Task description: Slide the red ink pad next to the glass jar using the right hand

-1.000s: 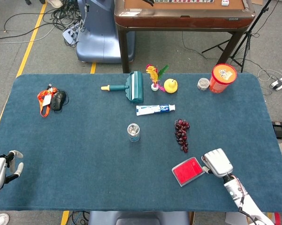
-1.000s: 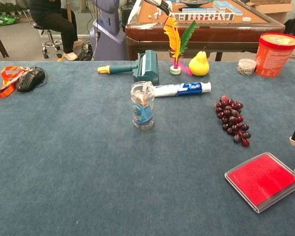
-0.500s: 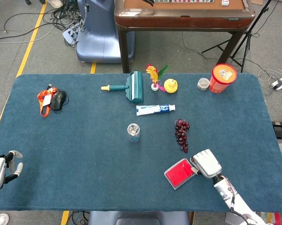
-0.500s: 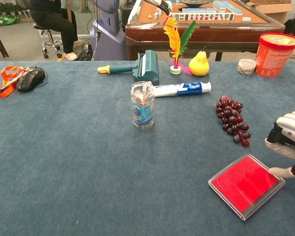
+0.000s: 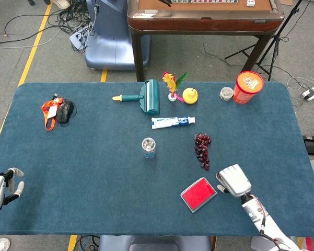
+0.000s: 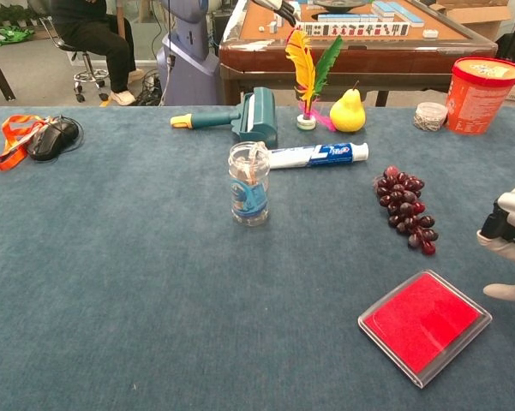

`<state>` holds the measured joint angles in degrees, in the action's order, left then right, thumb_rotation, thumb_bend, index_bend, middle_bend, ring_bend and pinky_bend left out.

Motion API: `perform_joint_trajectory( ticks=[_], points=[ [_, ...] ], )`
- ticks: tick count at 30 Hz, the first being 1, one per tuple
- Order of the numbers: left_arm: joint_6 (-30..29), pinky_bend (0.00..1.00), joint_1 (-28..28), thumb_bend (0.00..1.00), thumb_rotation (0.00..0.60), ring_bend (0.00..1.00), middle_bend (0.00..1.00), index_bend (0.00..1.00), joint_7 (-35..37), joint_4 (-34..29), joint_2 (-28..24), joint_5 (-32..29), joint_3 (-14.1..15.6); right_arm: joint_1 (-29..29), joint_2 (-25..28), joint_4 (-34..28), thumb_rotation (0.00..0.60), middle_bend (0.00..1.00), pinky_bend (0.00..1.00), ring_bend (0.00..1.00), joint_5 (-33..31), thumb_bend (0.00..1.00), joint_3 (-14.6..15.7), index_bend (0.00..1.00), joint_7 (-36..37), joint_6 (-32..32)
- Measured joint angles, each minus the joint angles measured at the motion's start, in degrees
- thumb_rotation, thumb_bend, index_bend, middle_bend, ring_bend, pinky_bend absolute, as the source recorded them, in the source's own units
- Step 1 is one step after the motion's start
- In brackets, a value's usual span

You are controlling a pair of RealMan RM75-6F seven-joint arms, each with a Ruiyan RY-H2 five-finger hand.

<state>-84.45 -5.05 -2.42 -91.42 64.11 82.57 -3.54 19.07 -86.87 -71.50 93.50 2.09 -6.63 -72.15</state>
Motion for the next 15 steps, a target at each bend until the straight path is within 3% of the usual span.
perform_joint_trajectory(
  ticks=[15],
  points=[
    [0.2,0.79,0.0,0.4,0.6,0.6,0.74,0.47,0.1,0.0,-0.1,-0.4,-0.1,0.9,-2.2,0.8,0.6,1.0,1.0,1.0,0.8,0.0,0.7,1.0,0.5,1.1]
  ],
)
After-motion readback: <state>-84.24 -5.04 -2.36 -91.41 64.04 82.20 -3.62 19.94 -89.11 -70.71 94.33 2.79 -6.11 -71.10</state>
